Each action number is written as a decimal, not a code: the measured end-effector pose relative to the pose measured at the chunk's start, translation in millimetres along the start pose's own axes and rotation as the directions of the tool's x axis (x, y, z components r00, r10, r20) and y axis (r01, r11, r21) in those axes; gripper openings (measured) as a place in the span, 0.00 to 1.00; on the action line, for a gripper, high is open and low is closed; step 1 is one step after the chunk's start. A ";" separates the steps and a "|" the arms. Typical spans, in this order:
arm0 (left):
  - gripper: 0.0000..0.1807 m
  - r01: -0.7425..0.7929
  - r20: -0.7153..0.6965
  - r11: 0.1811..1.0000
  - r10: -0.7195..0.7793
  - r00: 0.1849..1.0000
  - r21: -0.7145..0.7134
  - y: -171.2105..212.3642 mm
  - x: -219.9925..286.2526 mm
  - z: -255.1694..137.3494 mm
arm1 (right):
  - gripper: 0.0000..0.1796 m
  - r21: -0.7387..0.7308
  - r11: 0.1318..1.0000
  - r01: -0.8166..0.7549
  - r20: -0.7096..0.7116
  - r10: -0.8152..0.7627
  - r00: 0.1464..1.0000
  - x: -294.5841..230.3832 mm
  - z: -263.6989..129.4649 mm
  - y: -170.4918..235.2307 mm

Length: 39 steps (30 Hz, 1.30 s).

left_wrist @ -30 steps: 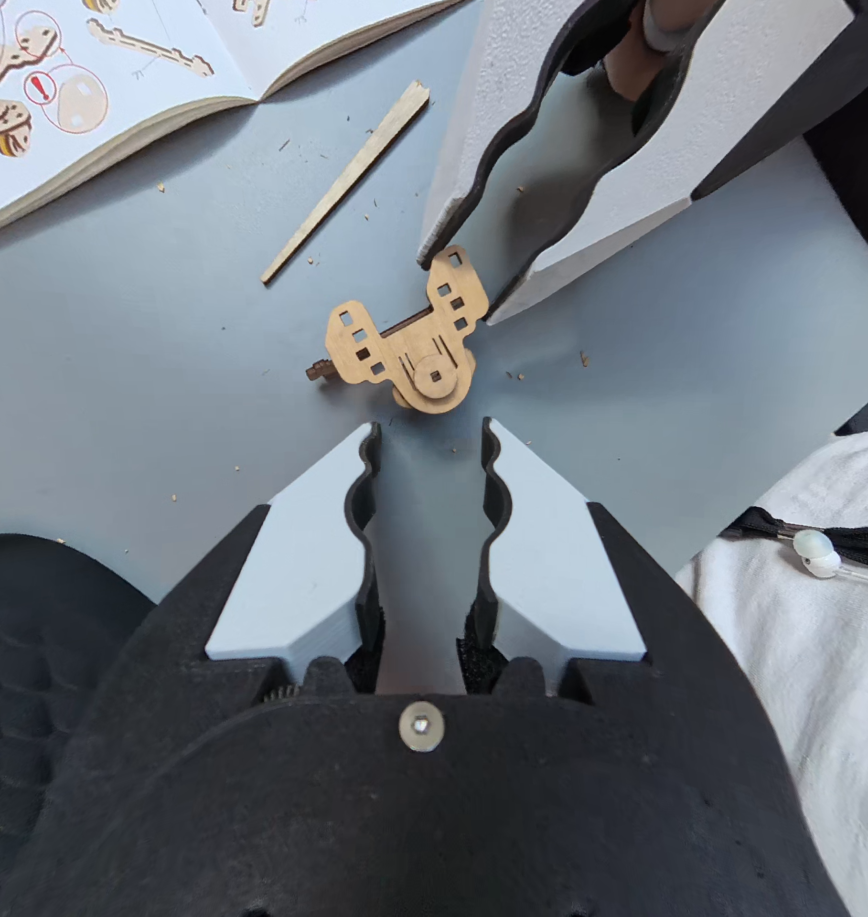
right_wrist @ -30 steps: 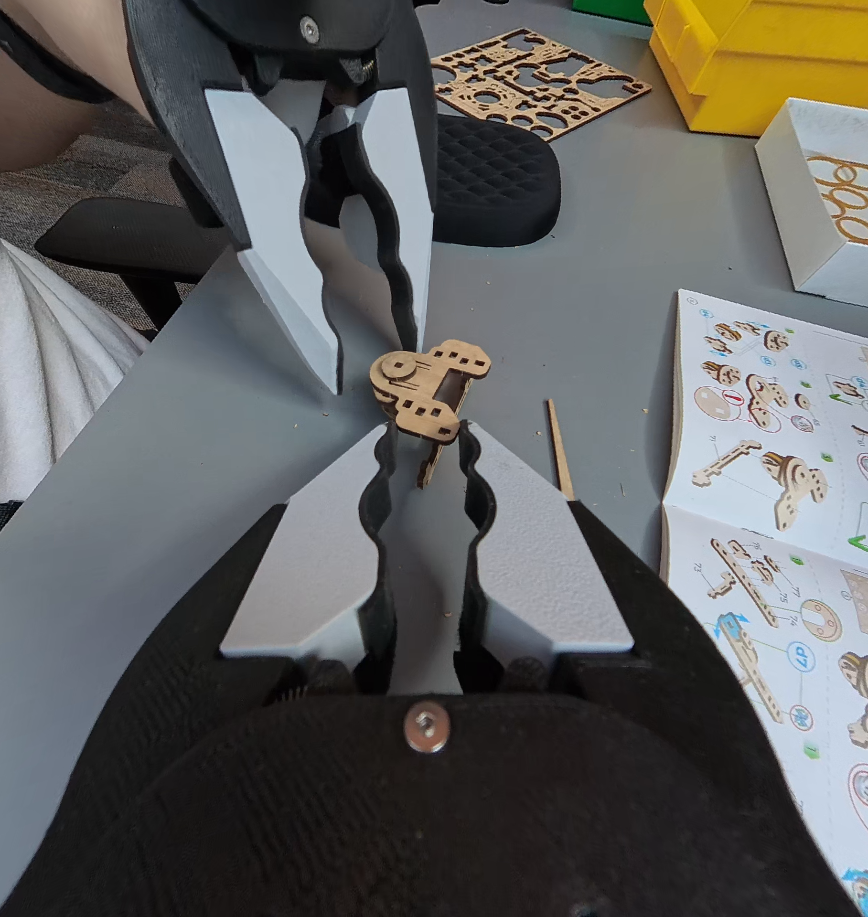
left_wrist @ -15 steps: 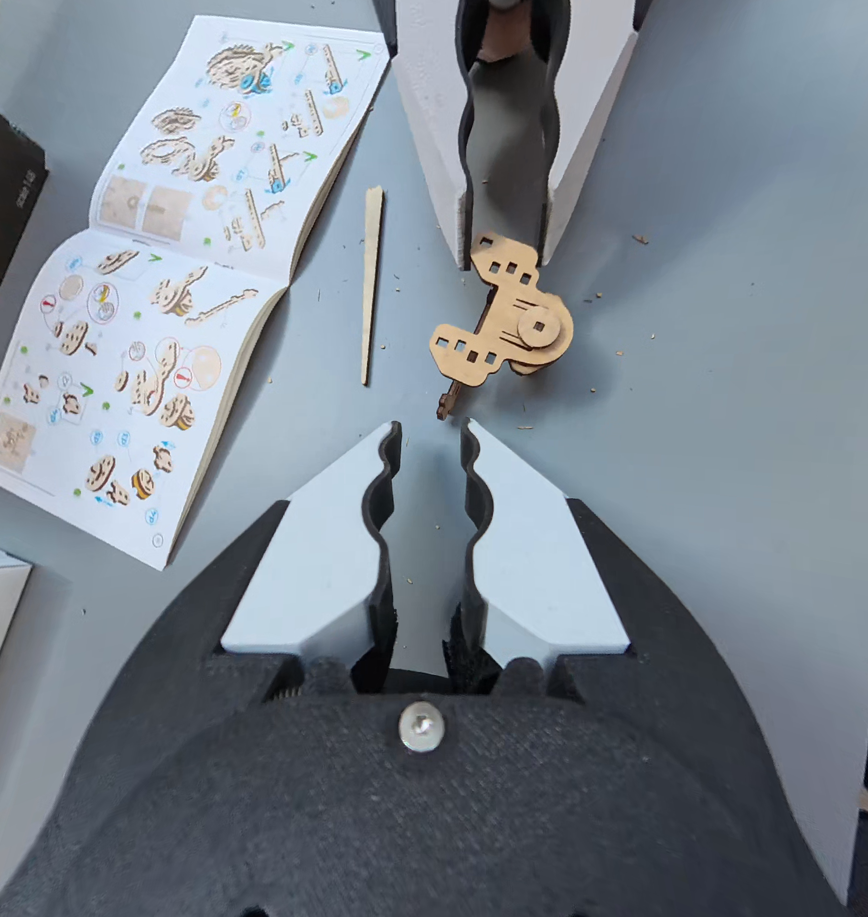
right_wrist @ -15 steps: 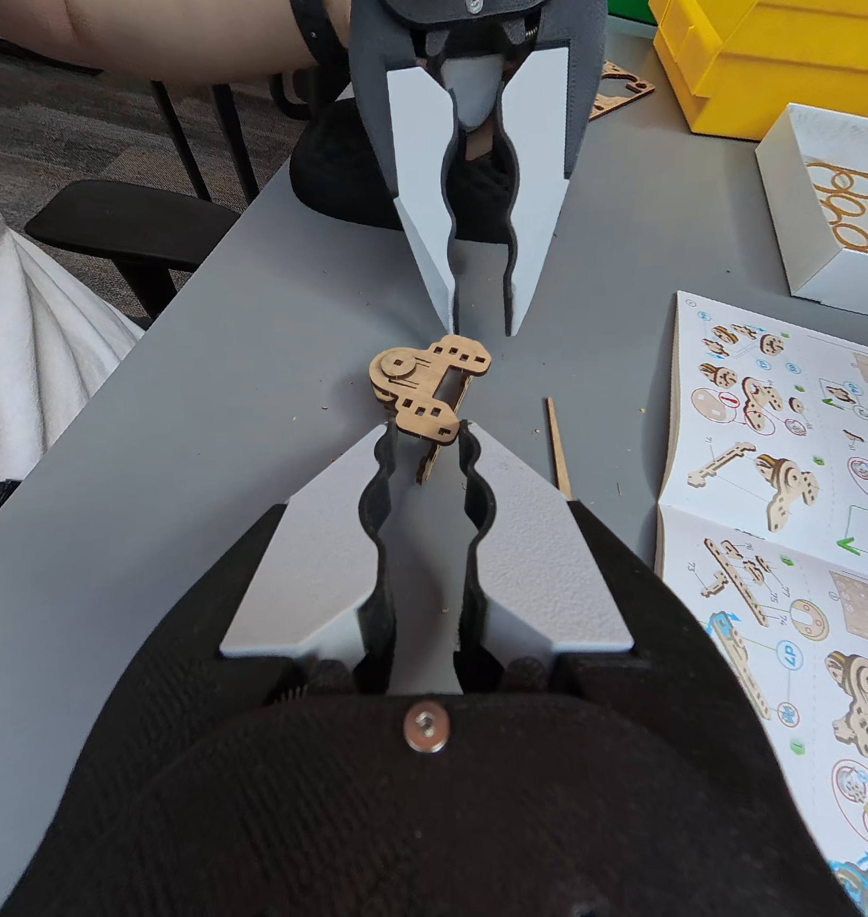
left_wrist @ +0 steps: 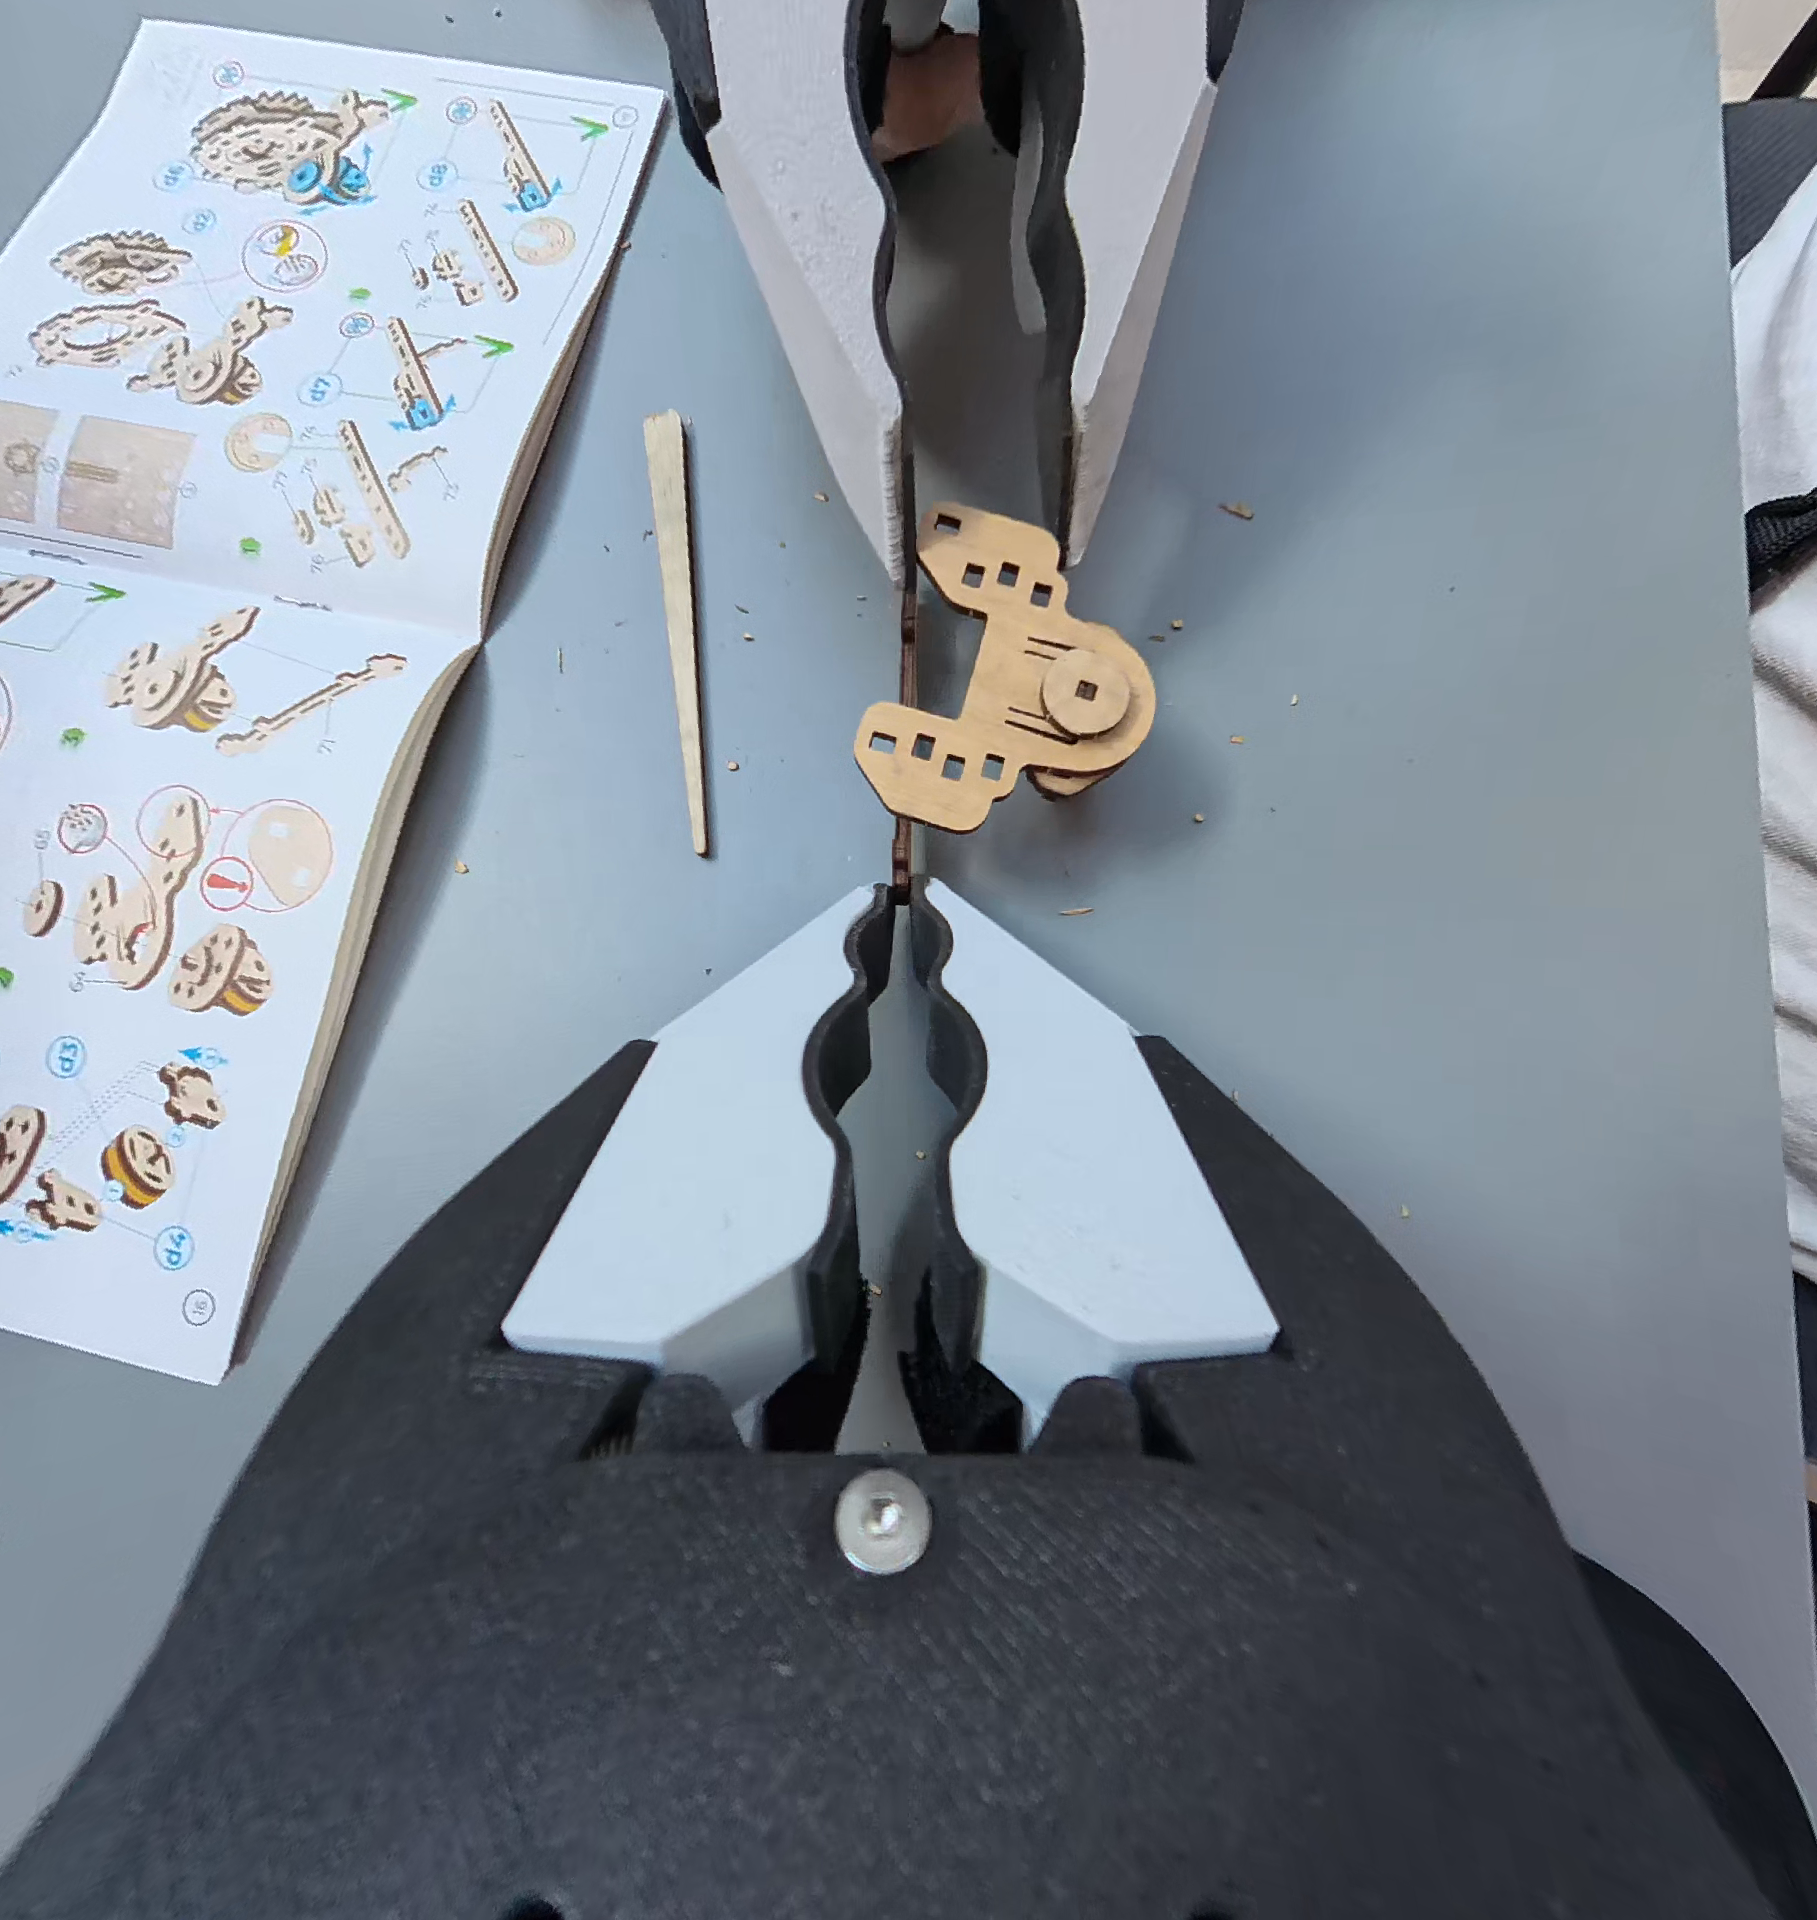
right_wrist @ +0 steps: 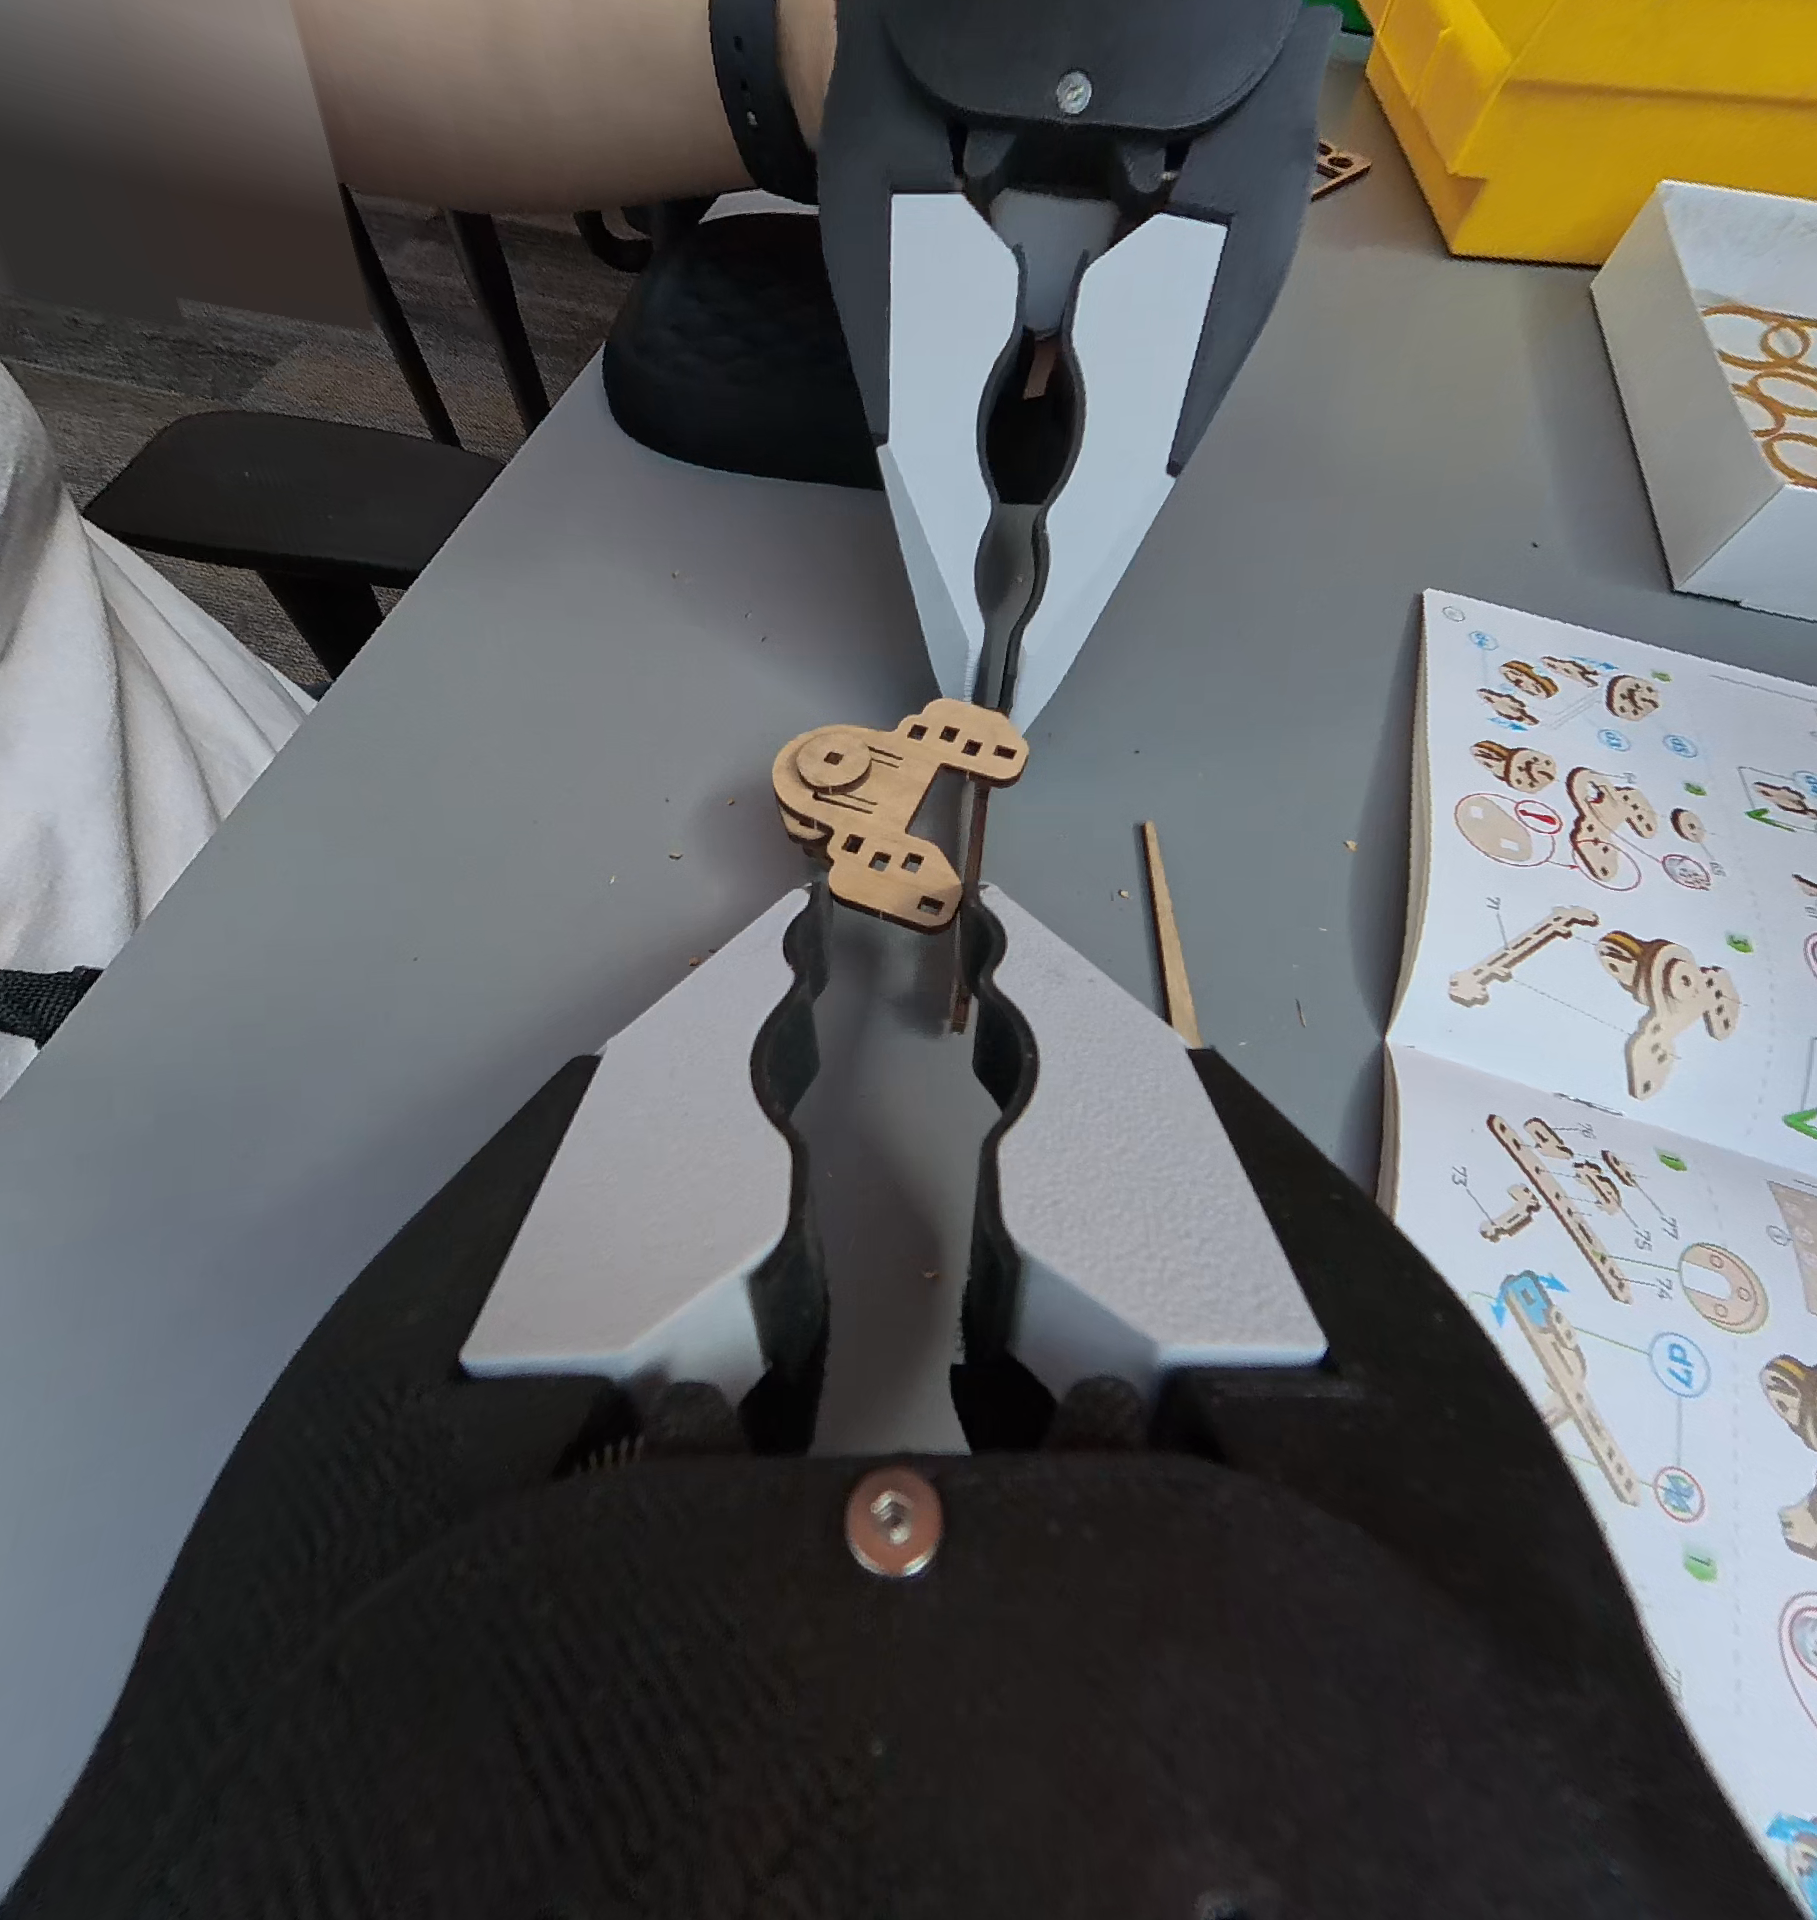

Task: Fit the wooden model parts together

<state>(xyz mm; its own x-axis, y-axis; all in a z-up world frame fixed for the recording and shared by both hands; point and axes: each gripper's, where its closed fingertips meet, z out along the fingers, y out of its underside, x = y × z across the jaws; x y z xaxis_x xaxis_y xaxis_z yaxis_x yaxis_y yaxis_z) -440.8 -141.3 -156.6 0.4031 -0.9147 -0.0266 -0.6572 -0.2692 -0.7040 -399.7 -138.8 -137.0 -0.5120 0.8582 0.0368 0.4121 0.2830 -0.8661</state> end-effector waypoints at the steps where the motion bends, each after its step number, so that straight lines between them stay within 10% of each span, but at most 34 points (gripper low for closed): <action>1: 0.00 0.016 -0.011 1.000 -0.016 1.000 0.012 -1.3 0.3 -1.2 | 0.13 0.000 1.000 -0.003 0.001 0.003 1.000 0.2 0.0 -0.2; 20: 0.00 0.154 0.105 0.987 -0.149 0.983 -0.048 18.9 5.9 -18.8 | 0.16 -0.078 0.996 0.052 -0.028 -0.054 0.998 13.3 5.5 9.7; 35: 0.00 0.259 0.045 0.963 -0.256 0.966 -0.077 21.4 3.1 -12.3 | 0.02 -0.294 0.824 0.484 -0.222 -0.551 0.804 12.0 10.2 0.4; 39: 0.00 0.300 0.033 0.951 -0.298 0.954 -0.072 22.2 6.1 -14.6 | 0.01 -0.162 0.934 0.319 -0.246 -0.351 0.903 14.5 6.0 -12.5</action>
<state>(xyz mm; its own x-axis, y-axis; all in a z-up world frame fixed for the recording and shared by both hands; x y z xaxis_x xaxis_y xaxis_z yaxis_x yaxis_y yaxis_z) -462.2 -157.3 -162.1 0.6013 -0.7825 0.1613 -0.5503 -0.5520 -0.6265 -416.8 -132.5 -128.7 -0.4222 0.7811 0.4601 0.3436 0.6076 -0.7161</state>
